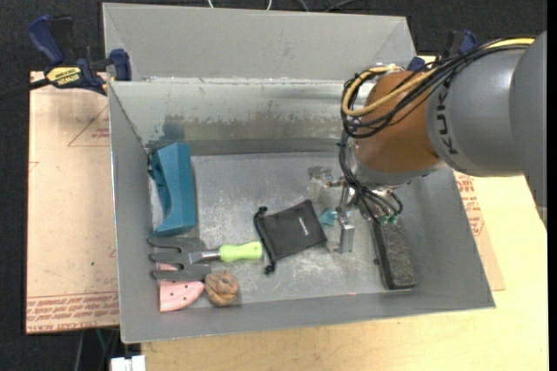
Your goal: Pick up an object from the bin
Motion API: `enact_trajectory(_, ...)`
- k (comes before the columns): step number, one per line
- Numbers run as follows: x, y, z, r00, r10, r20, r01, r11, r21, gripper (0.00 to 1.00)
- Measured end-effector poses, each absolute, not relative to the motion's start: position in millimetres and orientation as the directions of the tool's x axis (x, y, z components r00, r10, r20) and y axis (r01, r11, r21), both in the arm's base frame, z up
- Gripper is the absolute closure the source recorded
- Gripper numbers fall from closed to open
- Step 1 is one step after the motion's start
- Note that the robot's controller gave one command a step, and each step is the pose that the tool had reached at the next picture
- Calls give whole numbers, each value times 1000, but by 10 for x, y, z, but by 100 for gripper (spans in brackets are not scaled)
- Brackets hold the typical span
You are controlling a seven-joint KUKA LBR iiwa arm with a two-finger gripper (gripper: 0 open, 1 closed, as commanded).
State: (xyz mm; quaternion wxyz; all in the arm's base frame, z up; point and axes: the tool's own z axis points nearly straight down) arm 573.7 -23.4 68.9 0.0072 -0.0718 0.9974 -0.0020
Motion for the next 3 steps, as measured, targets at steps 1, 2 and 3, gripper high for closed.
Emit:
enact_trajectory(1, 5453, -58, 697, -994, -113, -4, -113, 994, 1, 0)
enact_trajectory(2, 5480, 232, 697, -995, -101, -16, -101, 995, 0, 0)
enact_trajectory(3, 5881, 157, 707, -956, -293, -6, -293, 956, -1, 100)
